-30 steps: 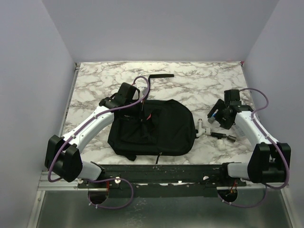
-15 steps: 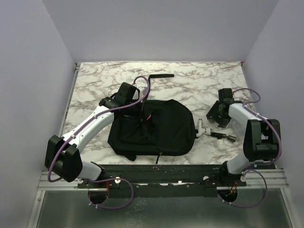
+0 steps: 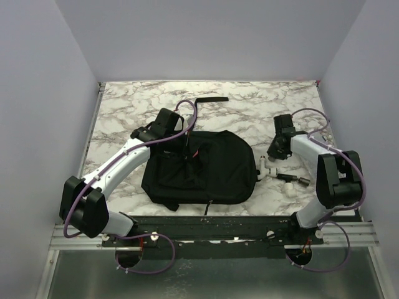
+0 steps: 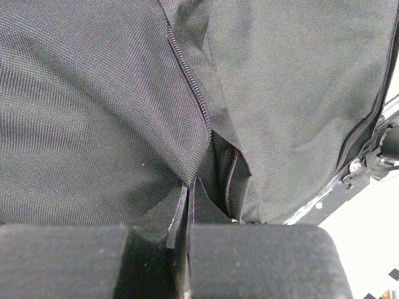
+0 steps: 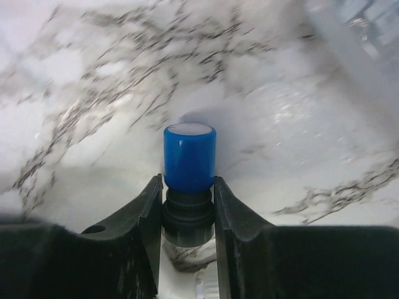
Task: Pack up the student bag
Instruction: Pick up the stationery from the center of the board, then place the stationery in the student bag.
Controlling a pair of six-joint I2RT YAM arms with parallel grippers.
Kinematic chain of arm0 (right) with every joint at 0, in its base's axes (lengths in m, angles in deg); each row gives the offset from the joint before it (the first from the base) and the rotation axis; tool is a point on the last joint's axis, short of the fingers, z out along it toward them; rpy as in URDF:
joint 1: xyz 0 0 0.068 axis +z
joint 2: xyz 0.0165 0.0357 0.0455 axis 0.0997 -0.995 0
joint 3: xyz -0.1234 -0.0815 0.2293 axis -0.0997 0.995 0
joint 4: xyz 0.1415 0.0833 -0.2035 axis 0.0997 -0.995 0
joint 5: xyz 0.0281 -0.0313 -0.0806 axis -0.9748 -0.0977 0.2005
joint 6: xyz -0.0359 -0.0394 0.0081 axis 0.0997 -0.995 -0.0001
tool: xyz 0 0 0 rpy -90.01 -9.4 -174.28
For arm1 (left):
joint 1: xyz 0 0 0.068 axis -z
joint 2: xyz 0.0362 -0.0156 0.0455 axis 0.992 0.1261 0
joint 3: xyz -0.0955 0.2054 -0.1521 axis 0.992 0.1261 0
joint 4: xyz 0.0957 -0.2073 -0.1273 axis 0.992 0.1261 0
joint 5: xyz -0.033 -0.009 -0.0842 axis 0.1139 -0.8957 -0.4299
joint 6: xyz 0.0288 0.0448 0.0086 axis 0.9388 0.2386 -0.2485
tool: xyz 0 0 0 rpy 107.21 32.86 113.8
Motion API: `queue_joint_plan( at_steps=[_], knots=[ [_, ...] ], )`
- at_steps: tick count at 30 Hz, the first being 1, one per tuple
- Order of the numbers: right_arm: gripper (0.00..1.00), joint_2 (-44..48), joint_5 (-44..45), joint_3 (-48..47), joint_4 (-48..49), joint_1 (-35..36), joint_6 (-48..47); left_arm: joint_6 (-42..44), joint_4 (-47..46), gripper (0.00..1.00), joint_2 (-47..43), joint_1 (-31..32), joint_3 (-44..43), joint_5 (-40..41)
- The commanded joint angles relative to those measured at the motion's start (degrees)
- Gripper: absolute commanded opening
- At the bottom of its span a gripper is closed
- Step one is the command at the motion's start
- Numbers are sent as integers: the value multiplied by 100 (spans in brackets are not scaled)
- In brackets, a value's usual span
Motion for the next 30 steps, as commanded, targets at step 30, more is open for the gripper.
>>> queue_joint_plan(
  at_steps=[30],
  knots=[
    [23, -6, -4814, -228, 3293, 3617, 1533, 67, -631, 0, -662, 43, 165, 394]
  ],
)
